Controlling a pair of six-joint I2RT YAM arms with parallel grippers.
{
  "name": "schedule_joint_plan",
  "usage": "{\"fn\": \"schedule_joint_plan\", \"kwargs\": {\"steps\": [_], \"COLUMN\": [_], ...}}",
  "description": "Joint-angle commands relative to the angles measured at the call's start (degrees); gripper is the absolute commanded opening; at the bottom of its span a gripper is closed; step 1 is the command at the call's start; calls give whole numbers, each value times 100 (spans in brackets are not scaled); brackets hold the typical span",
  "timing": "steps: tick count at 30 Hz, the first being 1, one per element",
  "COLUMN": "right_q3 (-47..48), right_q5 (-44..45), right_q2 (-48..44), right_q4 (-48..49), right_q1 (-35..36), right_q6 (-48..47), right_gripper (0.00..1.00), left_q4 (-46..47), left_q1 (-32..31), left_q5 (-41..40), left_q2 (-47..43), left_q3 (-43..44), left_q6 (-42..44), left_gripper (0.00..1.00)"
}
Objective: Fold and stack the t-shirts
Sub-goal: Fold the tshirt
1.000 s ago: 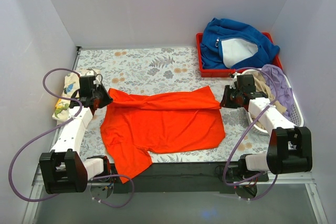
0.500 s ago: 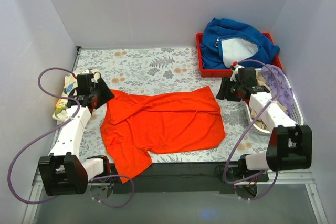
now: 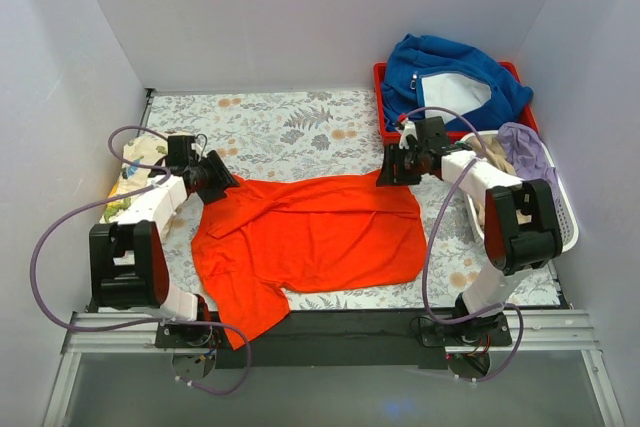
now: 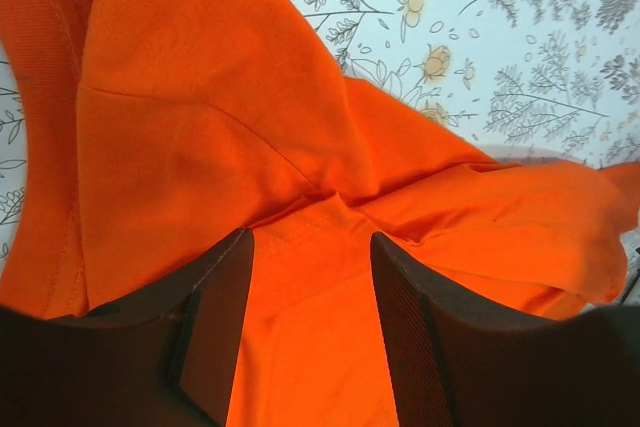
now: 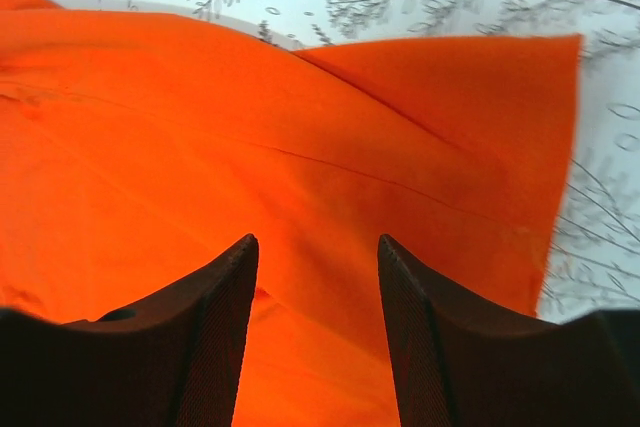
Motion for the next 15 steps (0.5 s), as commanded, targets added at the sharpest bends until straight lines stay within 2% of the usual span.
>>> {"fn": "schedule_joint_plan", "kwargs": {"steps": [1, 5, 13, 15], "right_q3": [322, 331, 278, 322], "right_q5": [-201, 106, 1090, 1231], "right_q2": [234, 524, 1052, 1192], "right_q4": [201, 210, 183, 166], "right_q1": [195, 230, 204, 160], "right_q6": [-51, 29, 20, 29], "right_gripper": [57, 57, 57, 57], "left_q4": [160, -165, -912, -965], "left_q1": [-68, -94, -95, -60], "left_q5": [66, -276, -2040, -2131], "left_q2": [128, 620, 1726, 1903], "left_q3": [55, 414, 1118, 1372], "left_q6": [81, 221, 547, 573], "left_gripper": [49, 47, 48, 49]}}
